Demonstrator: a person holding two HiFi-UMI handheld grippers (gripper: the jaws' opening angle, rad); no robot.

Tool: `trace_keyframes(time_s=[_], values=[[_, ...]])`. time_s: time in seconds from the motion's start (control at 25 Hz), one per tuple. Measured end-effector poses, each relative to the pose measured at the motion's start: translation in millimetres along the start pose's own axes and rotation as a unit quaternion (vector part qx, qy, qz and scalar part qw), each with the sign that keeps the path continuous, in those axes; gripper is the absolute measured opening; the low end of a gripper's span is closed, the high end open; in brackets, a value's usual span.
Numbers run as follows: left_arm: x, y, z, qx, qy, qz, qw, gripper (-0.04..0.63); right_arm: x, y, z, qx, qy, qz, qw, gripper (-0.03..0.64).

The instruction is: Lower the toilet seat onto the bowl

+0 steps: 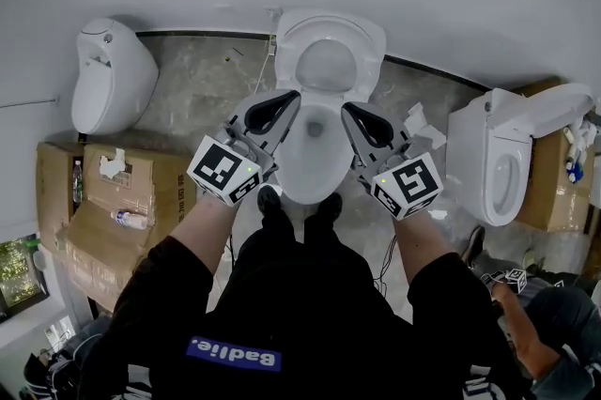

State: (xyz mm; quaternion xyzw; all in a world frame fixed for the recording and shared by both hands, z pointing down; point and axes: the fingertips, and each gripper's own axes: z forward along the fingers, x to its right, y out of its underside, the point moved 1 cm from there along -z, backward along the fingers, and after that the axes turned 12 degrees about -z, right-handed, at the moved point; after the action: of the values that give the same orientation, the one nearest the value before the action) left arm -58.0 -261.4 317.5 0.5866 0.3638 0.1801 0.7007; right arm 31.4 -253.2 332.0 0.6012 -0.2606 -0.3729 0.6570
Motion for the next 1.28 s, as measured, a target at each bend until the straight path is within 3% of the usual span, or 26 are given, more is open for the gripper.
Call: trace_keyframes(time_s=[0.68, 1.16, 1.28], values=[[-71, 22, 37, -0.032, -0.002, 0.017, 0.9993, 0.018, 52, 36, 49, -0.038, 0.034, -0.008, 0.999, 0.029], [-112, 53, 73, -0.073, -0.012, 0.035, 0.9967, 0.021, 88, 81, 74, -0.084, 0.025, -0.009, 0.996, 0.031], [-121, 60, 79, -0.086, -0.008, 0.039, 0.9955, 0.067, 96, 93, 78, -0.094, 0.022, -0.014, 0.995, 0.034]])
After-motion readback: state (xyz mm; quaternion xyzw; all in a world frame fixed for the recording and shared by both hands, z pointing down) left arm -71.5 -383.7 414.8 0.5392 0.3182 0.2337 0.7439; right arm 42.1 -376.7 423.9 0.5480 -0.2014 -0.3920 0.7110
